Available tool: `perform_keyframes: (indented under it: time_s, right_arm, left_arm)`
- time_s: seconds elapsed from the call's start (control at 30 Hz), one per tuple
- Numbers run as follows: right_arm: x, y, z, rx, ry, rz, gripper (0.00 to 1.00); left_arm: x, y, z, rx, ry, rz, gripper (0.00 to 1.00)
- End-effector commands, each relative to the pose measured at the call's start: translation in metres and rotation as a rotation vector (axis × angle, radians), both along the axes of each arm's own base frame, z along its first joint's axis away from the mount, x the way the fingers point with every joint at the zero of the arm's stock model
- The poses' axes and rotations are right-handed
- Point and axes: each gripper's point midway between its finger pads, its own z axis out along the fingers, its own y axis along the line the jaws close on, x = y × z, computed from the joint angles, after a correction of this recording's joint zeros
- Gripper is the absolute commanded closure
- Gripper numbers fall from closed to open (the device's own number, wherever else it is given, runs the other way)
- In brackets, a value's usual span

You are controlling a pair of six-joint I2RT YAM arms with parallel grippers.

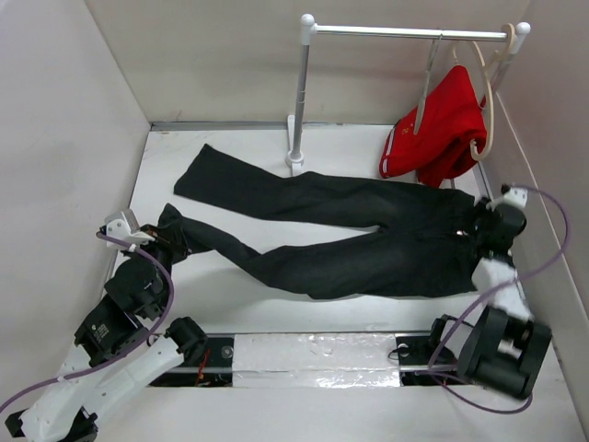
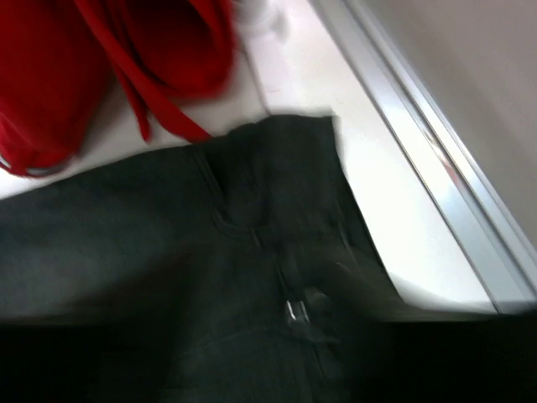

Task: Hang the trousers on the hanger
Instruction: Flatten out the trousers at the center of the board.

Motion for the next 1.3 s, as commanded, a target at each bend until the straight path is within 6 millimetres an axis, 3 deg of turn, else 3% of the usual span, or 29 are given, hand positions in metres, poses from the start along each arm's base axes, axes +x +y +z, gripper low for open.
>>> perform_keyframes:
  time_s: [0.0,0.03,0.1,0.17,0.2,0.23,0.27,0.37,0.43,0.47,0.67,0.83,0.9,0.97,1.07,1.13,1.27]
  right_arm:
    - [-0.072,-0.012,-0.051,0.028,0.104,-0.204,0.86]
    - [-0.089,-0.022,-0.044,0.042,0.062,-0.258,1.0]
    - [-0.112,-0.016,-0.059,0.063,0.107,-0.26,1.0]
    - [-0.127,-0.022,-0.051,0.053,0.093,-0.324,1.0]
    - [-0.139,-0.024,-0.057,0.068,0.131,-0.375,0.98]
    - [-0.145,-0.028,-0.059,0.075,0.142,-0.41,0.91]
    - [-0.149,-0.029,-0.063,0.09,0.157,-0.425,0.71]
    - [-0.158,-0.034,-0.078,0.16,0.195,-0.446,0.42]
    - [-0.164,-0.04,-0.087,0.221,0.219,-0.486,0.39]
    - [-0.158,-0.037,-0.082,0.247,0.204,-0.447,0.36]
    - [-0.164,-0.045,-0.093,0.278,0.254,-0.482,0.37]
    - [-0.156,-0.043,-0.093,0.304,0.231,-0.452,0.37]
    - [-0.166,-0.041,-0.097,0.308,0.298,-0.453,0.37]
    - [-0.17,-0.049,-0.079,0.247,0.295,-0.444,0.37]
    - [-0.186,-0.051,-0.07,0.202,0.302,-0.482,0.37]
    - [-0.188,-0.048,-0.063,0.168,0.262,-0.483,0.37]
    - [-0.184,-0.032,-0.079,0.24,0.262,-0.439,0.36]
  left_arm:
    - [0.002,-0.003,0.009,-0.01,-0.028,-0.014,1.0]
    - [0.002,-0.004,0.01,-0.012,-0.03,-0.02,1.0]
    - [0.001,-0.006,0.012,-0.017,-0.041,-0.037,1.0]
    - [-0.001,-0.007,0.015,-0.02,-0.053,-0.051,1.0]
    - [-0.001,-0.008,0.016,-0.022,-0.056,-0.063,1.0]
    - [-0.003,-0.008,0.016,-0.024,-0.058,-0.065,1.0]
    - [-0.003,-0.007,0.017,-0.026,-0.061,-0.065,1.0]
    - [-0.006,-0.007,0.018,-0.034,-0.071,-0.079,1.0]
    - [-0.008,-0.007,0.019,-0.045,-0.082,-0.089,1.0]
    - [-0.008,-0.008,0.019,-0.045,-0.084,-0.092,1.0]
    - [-0.007,-0.01,0.018,-0.035,-0.073,-0.1,1.0]
    - [-0.006,-0.008,0.018,-0.037,-0.073,-0.088,1.0]
    - [-0.005,-0.007,0.018,-0.033,-0.069,-0.076,1.0]
    - [-0.004,-0.008,0.017,-0.027,-0.056,-0.073,1.0]
    - [-0.004,-0.009,0.019,-0.033,-0.064,-0.079,1.0]
    - [-0.004,-0.008,0.019,-0.03,-0.067,-0.077,1.0]
    - [-0.005,-0.008,0.018,-0.029,-0.065,-0.077,1.0]
